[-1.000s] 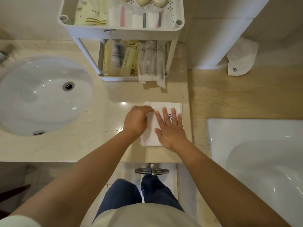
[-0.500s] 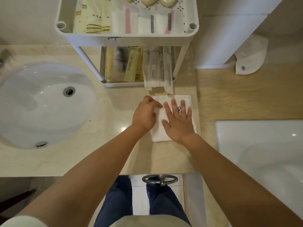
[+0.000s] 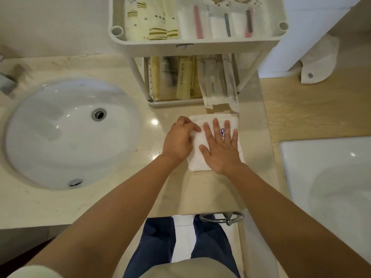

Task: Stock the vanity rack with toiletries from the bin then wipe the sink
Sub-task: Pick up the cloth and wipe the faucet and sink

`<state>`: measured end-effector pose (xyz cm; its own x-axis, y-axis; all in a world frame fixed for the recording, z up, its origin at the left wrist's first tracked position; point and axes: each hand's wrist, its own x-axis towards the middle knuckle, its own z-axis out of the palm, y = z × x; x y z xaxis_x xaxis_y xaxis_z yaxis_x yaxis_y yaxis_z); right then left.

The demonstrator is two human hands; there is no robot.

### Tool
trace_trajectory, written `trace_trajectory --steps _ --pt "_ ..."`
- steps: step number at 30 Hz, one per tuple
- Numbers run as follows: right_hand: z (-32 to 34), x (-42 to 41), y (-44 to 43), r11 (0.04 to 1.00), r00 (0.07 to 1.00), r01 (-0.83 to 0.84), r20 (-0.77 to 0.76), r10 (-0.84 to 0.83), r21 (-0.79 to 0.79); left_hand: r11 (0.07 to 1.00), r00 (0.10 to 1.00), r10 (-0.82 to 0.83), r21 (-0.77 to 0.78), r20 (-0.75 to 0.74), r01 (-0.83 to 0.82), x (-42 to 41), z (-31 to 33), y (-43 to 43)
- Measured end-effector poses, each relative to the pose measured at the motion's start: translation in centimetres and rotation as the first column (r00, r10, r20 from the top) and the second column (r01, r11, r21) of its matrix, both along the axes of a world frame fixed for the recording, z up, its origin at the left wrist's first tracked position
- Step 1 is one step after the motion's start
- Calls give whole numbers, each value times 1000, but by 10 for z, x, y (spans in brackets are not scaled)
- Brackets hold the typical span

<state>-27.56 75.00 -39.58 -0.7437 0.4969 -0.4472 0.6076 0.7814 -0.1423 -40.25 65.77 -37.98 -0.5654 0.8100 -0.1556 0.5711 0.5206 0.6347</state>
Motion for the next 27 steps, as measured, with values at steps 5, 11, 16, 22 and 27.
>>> trace_trajectory --steps 5,11,16,22,27 --pt "-4 -19 -21 1000 1000 15 -1 -15 12 1000 1000 -23 12 -20 23 -20 -1 -21" --pt "-8 -46 -49 999 999 7 -46 -5 45 1000 1000 -1 24 -10 1 -47 -2 -48" --pt "-9 -70 -68 997 997 -16 -71 21 69 1000 999 28 -5 -31 -28 -68 -2 -69" --pt "-9 -92 -83 994 994 -77 -77 84 83 997 997 79 -11 -8 -79 -87 -3 -92" --pt "-7 -99 -99 995 992 -91 -84 94 41 996 996 92 -9 6 -92 -91 -2 -112"
